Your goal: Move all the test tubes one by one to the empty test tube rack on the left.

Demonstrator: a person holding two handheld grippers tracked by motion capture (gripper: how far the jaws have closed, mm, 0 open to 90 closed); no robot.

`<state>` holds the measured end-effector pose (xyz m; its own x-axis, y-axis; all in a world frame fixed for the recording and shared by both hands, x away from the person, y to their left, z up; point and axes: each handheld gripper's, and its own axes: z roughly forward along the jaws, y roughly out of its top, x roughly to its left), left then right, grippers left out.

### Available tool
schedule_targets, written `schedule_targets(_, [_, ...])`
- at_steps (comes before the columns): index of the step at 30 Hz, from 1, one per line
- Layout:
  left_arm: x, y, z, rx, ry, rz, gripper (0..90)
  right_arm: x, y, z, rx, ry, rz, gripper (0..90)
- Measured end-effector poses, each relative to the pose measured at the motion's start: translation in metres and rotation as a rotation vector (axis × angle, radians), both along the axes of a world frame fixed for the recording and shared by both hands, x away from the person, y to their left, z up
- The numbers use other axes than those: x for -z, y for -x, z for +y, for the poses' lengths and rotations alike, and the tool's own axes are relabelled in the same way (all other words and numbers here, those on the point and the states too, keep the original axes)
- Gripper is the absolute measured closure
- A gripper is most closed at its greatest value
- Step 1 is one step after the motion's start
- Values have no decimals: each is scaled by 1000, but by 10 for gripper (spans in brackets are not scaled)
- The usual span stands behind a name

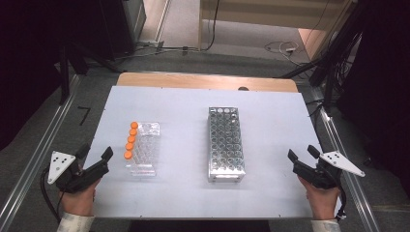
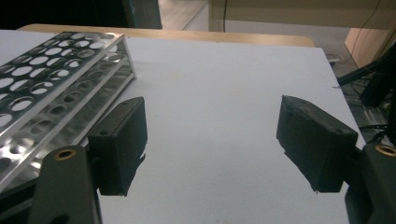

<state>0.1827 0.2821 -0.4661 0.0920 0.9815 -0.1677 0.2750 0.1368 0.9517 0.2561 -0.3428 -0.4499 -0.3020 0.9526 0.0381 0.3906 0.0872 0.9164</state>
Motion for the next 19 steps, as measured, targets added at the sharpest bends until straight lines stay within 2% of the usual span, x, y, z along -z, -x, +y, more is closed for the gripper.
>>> schedule_targets(5, [1, -1, 0, -6, -2, 9, 218, 3, 0, -10, 34, 31, 3, 232])
schedule_targets(8, [3, -3, 1, -14, -3, 26, 218, 9, -3, -19, 64, 48, 25, 232])
schedule_targets(14, [7, -6, 6, -24, 18, 61, 218, 18, -9, -38, 129, 49, 65, 231])
schedule_targets(19, [12, -10, 11, -32, 23, 95, 217, 22, -11, -43, 139, 41, 83, 227])
